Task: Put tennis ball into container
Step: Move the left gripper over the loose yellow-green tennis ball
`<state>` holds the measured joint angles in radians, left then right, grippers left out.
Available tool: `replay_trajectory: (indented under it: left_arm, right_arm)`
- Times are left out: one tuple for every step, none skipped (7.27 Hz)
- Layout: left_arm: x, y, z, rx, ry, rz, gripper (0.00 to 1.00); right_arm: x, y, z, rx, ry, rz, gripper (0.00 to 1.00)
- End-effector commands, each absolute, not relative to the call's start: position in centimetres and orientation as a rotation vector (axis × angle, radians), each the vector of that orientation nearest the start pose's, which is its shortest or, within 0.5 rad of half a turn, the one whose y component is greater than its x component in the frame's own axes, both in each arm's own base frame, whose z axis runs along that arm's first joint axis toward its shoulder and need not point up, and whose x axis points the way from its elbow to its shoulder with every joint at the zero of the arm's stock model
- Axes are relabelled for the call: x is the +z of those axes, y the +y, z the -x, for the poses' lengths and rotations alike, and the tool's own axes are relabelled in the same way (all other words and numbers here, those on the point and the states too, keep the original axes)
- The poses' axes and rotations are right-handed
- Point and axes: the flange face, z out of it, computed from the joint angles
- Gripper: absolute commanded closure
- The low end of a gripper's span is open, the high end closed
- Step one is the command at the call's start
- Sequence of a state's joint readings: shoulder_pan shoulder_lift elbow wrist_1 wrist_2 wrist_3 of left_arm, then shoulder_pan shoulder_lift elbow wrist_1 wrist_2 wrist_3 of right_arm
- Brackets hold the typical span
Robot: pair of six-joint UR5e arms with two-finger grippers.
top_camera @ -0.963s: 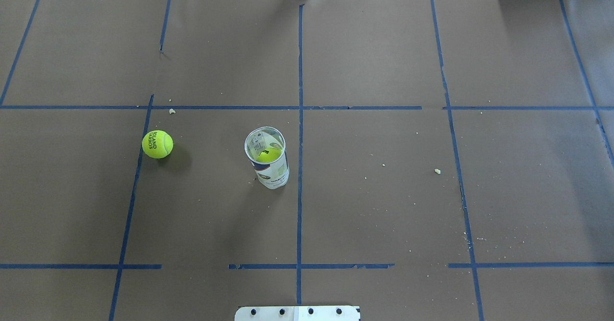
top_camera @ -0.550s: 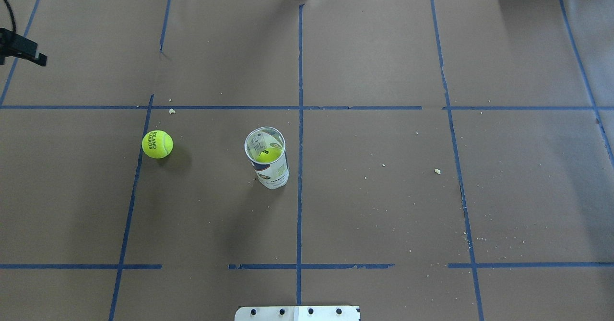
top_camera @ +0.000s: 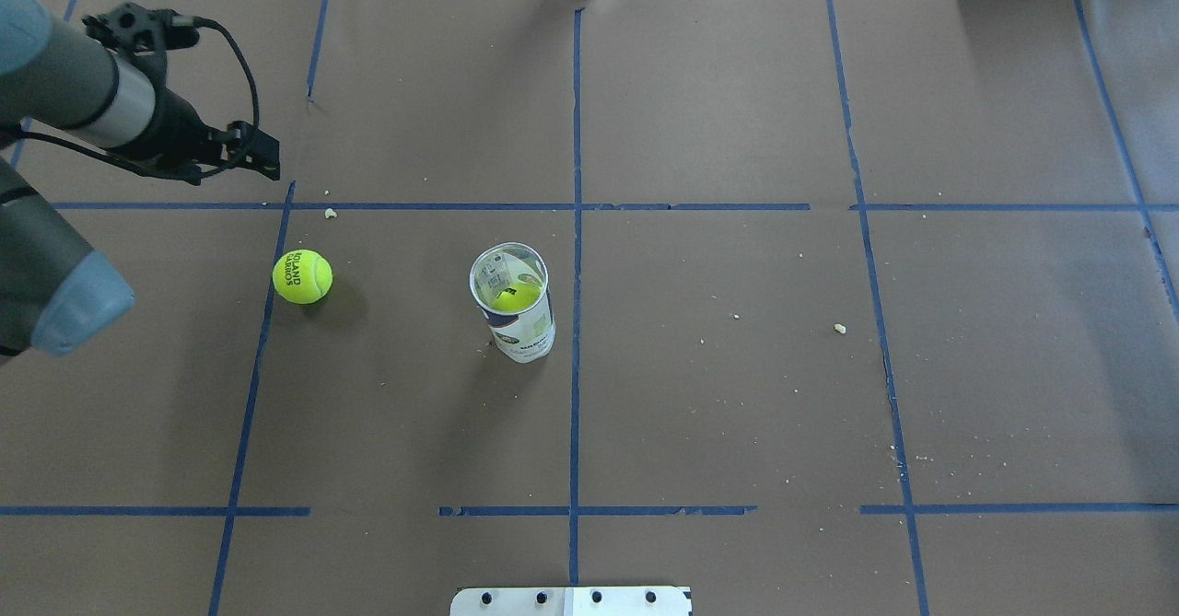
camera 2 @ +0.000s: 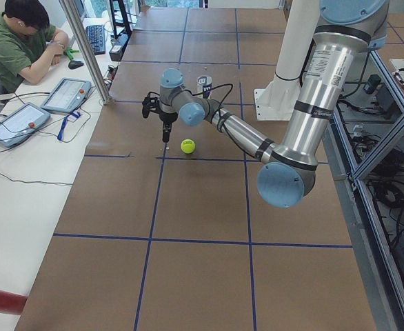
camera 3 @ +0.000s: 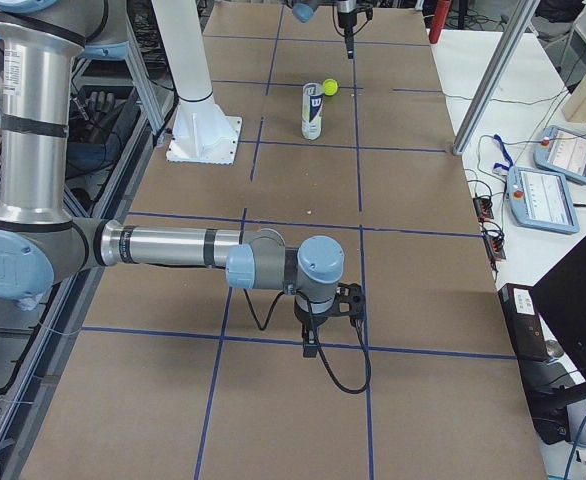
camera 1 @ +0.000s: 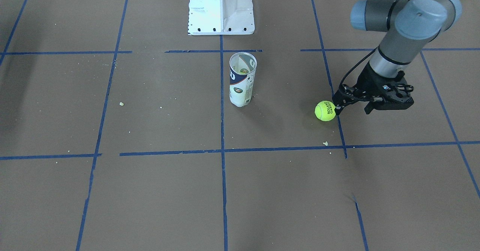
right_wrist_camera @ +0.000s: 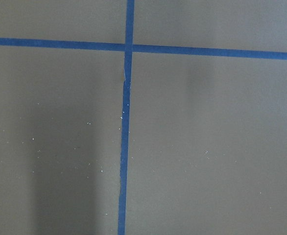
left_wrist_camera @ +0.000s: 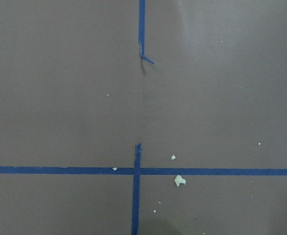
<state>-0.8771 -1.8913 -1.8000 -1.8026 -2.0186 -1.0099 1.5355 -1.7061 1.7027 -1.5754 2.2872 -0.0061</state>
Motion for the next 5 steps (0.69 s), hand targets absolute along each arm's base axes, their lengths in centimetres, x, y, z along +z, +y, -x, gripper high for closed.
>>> replay_trajectory:
  left_arm:
    - [36.1,-50.9,-34.3,-0.121,0.837,-0.174,0.0]
    - [36.9,-50.5,-35.3,-0.139,0.83,-0.144,0.0]
    - [37.5,-49.9,-36.2,-0.132,0.823,-0.129,0.0]
    - [37.7,-49.8,-36.6,-0.154,0.809,-0.138,0.0]
    - [38.4,-49.5,-37.3,-0.151,0.797,-0.131,0.0]
  right_arm:
    - [66.1,-43.6,-5.3,-0.037,-0.716,0.018,0.0]
    - [66.1,-43.5,-5.3,-0.036,-0.716,0.019,0.0]
    - [66.1,-43.5,-5.3,-0.036,-0.716,0.019,0.0]
    - [66.1,-43.6,-5.3,-0.037,-0.716,0.018,0.0]
    - [66.1,-43.6,-5.3,-0.037,-0.716,0.018,0.0]
